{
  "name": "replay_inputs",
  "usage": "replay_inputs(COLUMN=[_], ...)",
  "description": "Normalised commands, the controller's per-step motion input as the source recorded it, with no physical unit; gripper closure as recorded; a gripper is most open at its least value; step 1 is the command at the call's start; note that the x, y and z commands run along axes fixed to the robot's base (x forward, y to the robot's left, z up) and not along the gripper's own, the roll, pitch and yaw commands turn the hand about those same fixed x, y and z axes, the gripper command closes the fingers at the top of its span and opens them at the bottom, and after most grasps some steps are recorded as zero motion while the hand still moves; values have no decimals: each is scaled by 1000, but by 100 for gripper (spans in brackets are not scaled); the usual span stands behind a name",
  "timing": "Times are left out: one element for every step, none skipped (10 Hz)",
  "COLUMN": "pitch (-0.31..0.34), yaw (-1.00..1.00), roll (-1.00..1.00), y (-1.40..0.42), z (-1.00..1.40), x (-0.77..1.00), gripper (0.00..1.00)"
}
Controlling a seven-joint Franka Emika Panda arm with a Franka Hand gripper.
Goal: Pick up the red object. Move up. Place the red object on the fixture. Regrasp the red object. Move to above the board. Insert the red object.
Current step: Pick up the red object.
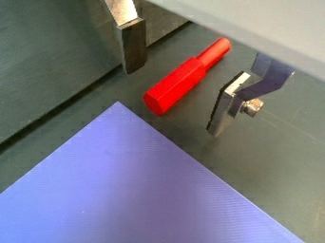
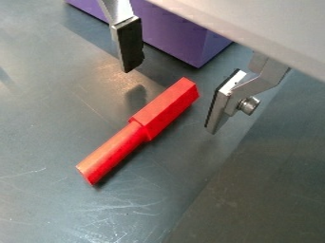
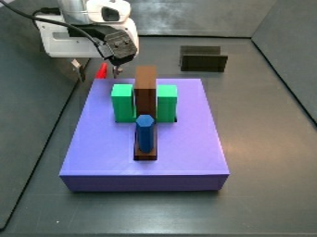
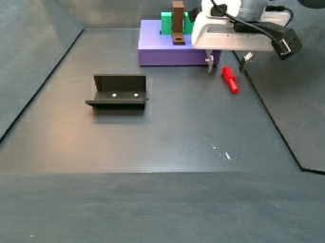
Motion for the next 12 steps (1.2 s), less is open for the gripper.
replay_inputs(pitch=[-291, -297, -243, -231, -231, -256, -267, -281, -296, -313, -323, -321], yaw=[-51, -57, -106, -114, -91, -20, 0, 54, 163, 191, 140, 111], roll=[89, 71, 43, 37, 57, 99, 124, 116, 110, 104, 91, 86], y=[6, 0, 0, 0, 0, 31, 63, 60, 66, 17, 0, 0], z=[-517, -566, -657, -700, -691, -640, -594, -583, -560, -546, -557, -569], x=[-20, -6, 0, 0, 0, 0, 0, 0, 0, 0, 0, 0], gripper=[0, 0, 0, 0, 0, 0, 0, 0, 0, 0, 0, 0])
